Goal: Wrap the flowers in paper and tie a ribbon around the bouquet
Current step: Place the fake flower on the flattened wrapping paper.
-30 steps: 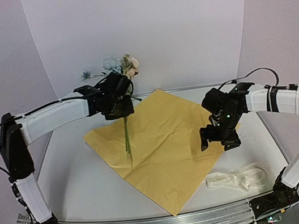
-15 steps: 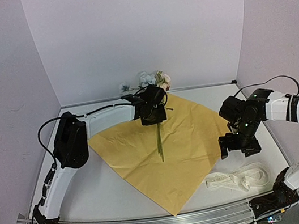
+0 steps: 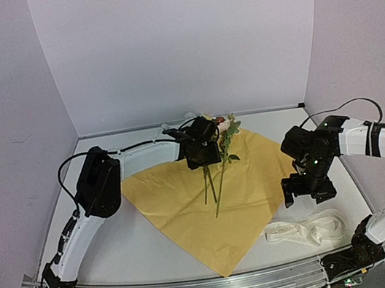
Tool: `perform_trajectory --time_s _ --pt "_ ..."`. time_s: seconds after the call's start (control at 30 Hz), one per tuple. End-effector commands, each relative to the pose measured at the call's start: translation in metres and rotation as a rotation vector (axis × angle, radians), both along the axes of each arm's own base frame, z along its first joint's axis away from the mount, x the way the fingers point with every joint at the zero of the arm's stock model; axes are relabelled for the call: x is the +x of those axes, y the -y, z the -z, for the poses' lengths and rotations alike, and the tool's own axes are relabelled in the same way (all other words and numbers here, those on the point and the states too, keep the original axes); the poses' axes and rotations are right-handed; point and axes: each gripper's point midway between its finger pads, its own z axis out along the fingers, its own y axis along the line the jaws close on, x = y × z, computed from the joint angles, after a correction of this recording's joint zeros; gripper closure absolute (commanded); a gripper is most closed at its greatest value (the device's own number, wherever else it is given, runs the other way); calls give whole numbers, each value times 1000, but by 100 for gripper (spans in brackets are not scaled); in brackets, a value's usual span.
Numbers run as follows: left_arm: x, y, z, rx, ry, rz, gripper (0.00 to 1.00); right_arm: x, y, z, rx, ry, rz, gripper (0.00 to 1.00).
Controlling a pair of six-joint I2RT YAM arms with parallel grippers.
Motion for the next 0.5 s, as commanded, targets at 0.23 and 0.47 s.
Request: perform_trajectory --time_s 0.23,0.47 --pt "-31 -59 -141 -135 177 -56 20 5 -8 -9 31 11 -109 2" --pt "-74 -156 -116 -144 98 -198 19 10 -20 -9 82 36 -160 2"
